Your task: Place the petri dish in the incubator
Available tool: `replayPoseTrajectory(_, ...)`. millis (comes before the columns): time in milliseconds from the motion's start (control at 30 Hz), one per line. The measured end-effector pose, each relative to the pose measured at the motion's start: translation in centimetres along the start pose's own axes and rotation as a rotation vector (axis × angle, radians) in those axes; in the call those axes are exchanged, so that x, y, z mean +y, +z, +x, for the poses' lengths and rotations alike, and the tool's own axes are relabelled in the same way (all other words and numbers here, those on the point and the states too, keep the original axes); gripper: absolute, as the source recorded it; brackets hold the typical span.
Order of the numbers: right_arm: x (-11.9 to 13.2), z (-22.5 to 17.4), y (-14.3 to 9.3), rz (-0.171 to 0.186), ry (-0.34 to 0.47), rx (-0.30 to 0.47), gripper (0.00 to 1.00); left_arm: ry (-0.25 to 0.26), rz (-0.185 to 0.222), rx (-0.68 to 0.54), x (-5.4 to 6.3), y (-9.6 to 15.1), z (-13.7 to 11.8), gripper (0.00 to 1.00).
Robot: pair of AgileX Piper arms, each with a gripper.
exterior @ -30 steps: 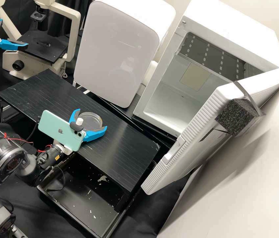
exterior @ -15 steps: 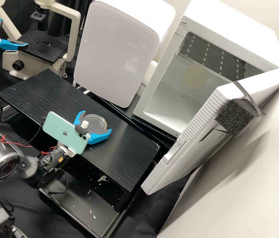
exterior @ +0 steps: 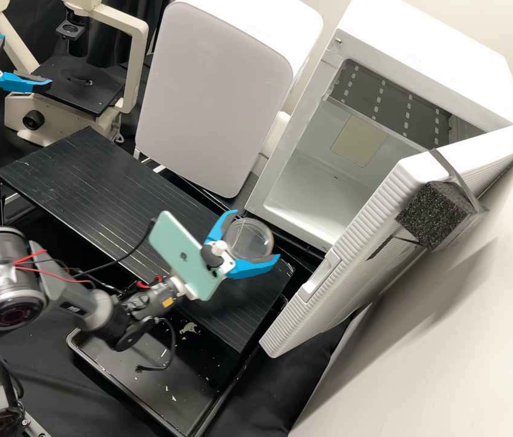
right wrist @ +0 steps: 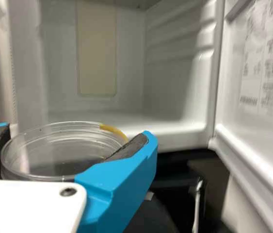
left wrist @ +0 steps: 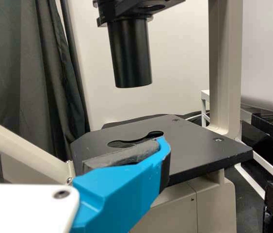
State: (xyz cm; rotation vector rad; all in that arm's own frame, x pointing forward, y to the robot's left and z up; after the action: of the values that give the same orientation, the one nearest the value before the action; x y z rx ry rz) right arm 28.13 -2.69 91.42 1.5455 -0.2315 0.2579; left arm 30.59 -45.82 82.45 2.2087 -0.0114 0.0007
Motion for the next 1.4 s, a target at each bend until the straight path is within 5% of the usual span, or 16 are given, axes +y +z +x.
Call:
replayPoseTrajectory(233, 1.6, 6.3, 0.8, -0.010, 0.041, -0.022, 0.00, 0.000, 0.000, 0.000, 0.0, 0.0, 0.0, 1.00)
replayPoseTrajectory(700, 1.8, 15.7, 1.5, 0.003, -0.017, -0.109, 0.00, 0.000, 0.000, 0.000, 0.0, 0.0, 0.0, 1.00)
replayPoseTrajectory(1133, 0.0, 19.2, 1.0, 0.028, -0.079, -0.137, 0.00, 0.000, 0.000, 0.000, 0.0, 0.0, 0.0, 1.00)
replayPoseTrajectory(1400, -2.0, 19.6, 2.0, -0.005, -0.127, -0.162, 0.00, 0.000, 0.000, 0.000, 0.0, 0.0, 0.0, 1.00)
